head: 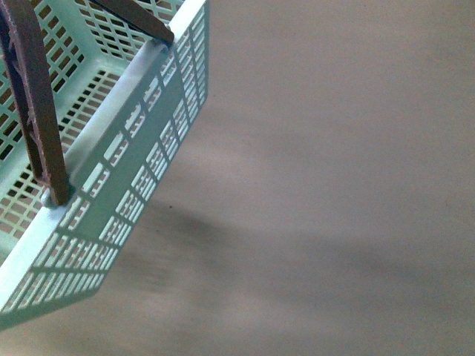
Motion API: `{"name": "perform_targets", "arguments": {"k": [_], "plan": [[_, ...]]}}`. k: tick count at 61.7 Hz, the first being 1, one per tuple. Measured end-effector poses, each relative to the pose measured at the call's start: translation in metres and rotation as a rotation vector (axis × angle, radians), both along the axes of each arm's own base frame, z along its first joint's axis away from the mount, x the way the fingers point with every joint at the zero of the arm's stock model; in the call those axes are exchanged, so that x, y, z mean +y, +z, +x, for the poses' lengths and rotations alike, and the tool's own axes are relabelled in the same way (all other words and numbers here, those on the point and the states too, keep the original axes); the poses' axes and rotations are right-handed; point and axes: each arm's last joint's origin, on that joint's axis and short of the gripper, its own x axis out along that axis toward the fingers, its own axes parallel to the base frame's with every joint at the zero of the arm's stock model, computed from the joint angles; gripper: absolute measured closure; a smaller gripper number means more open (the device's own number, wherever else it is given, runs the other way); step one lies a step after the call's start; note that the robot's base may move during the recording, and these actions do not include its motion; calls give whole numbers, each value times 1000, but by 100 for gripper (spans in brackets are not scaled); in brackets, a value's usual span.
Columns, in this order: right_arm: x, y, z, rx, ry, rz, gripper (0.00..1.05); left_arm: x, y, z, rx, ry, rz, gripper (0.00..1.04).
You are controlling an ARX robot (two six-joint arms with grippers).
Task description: Pick lemon and mango into basket
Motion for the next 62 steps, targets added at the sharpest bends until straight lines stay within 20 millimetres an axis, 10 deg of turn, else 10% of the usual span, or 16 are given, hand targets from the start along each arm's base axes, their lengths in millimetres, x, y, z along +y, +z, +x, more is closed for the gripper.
{"name": "perform_targets", "arguments": {"k": [62], "plan": [[0,0,0,0,0,0,9,-21,15,-27,-22,-37,-64,89]]}}
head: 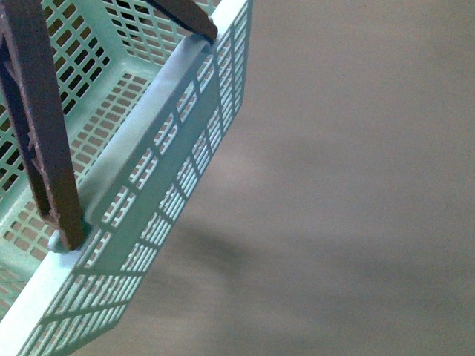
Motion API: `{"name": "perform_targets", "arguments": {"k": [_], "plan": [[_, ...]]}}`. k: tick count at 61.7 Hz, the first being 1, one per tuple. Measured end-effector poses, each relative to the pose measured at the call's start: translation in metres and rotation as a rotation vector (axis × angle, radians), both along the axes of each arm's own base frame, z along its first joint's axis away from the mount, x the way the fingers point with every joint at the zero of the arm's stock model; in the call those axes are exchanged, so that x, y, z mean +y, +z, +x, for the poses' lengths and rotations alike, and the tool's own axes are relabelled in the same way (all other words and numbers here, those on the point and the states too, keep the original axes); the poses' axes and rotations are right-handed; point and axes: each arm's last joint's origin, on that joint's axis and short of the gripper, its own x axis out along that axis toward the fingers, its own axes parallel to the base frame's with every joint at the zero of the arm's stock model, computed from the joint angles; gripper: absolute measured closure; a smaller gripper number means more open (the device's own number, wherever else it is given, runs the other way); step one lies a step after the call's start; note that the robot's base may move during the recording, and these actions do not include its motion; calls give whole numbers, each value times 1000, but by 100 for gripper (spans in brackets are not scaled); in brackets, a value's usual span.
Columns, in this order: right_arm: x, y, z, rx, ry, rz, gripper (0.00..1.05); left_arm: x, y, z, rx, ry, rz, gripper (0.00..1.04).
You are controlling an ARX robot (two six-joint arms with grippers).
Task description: Pick lemon and mango into basket
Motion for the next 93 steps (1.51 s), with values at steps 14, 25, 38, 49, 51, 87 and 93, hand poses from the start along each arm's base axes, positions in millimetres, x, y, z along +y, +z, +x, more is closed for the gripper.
{"name": "perform_targets", "arguments": {"k": [14,25,38,49,51,87,93], "plan": [[0,0,0,0,0,0,9,3,20,-1,-30,22,-15,89],[0,0,0,0,0,0,9,5,28,-2,-56,38,-14,89],[0,0,0,0,0,0,9,5,27,-2,-53,31,-17,89],[0,0,0,0,-1,0,9,5,27,-2,-52,34,-15,89],[0,0,0,0,0,0,9,5,27,-2,-52,35,-15,89],[0,0,0,0,0,0,9,5,27,-2,-52,35,-15,89],[0,0,0,0,0,0,9,5,27,-2,-52,35,-15,89]]}}
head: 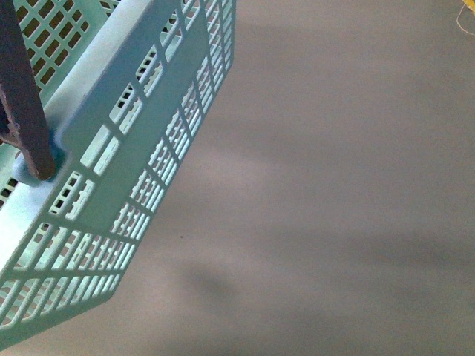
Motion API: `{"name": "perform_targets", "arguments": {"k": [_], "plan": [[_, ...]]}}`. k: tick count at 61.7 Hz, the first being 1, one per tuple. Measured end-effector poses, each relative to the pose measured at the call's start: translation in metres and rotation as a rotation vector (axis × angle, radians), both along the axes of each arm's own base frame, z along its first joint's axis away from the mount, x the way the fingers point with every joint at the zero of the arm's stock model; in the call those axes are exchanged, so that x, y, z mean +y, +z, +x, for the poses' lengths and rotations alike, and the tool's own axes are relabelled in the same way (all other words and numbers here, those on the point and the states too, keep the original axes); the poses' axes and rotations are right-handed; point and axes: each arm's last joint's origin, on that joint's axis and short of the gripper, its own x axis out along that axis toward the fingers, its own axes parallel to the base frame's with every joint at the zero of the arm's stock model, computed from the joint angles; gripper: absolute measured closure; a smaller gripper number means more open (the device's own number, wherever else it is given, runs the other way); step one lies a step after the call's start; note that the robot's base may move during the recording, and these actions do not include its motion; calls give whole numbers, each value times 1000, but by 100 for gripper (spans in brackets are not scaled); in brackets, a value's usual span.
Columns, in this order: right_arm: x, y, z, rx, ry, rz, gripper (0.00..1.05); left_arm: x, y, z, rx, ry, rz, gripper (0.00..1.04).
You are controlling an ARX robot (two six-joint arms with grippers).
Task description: Pick lemon and mango into basket
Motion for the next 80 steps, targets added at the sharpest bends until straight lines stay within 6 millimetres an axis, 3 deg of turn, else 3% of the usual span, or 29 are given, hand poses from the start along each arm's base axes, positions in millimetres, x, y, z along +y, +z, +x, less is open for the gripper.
{"name": "perform_targets", "arguments": {"k": [80], "plan": [[0,0,0,0,0,0,9,0,0,0,0,0,0,89]]}}
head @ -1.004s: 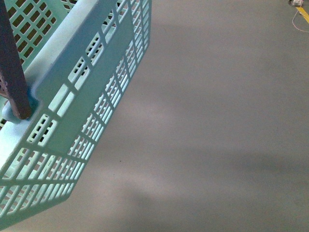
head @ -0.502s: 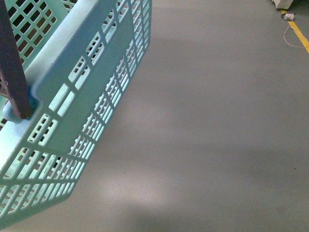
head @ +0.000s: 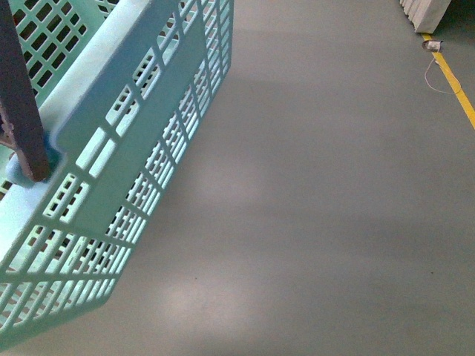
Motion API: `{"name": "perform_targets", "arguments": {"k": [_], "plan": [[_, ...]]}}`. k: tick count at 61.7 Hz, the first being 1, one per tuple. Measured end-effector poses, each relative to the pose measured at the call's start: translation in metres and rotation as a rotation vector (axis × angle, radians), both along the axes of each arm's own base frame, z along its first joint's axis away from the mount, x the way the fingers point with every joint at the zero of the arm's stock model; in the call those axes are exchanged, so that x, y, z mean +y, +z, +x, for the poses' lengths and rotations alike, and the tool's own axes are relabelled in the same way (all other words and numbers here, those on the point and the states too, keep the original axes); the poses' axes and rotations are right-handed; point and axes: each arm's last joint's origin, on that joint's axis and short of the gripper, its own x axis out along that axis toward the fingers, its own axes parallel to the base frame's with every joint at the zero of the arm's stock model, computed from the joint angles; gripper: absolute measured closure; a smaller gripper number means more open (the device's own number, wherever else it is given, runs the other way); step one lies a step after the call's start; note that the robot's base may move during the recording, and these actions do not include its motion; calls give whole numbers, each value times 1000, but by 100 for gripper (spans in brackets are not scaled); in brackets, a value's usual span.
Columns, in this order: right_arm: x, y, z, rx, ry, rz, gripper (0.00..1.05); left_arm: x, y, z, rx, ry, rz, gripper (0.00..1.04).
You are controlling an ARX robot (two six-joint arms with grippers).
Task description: Pick lemon and mango into basket
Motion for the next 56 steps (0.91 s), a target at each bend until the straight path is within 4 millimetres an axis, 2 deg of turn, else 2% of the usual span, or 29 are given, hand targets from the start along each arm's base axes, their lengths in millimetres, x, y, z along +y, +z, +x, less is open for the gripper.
{"name": "perform_targets", "arguments": {"k": [56], "plan": [[0,0,0,0,-4,0,9,-2,1,0,0,-28,-20,89]]}}
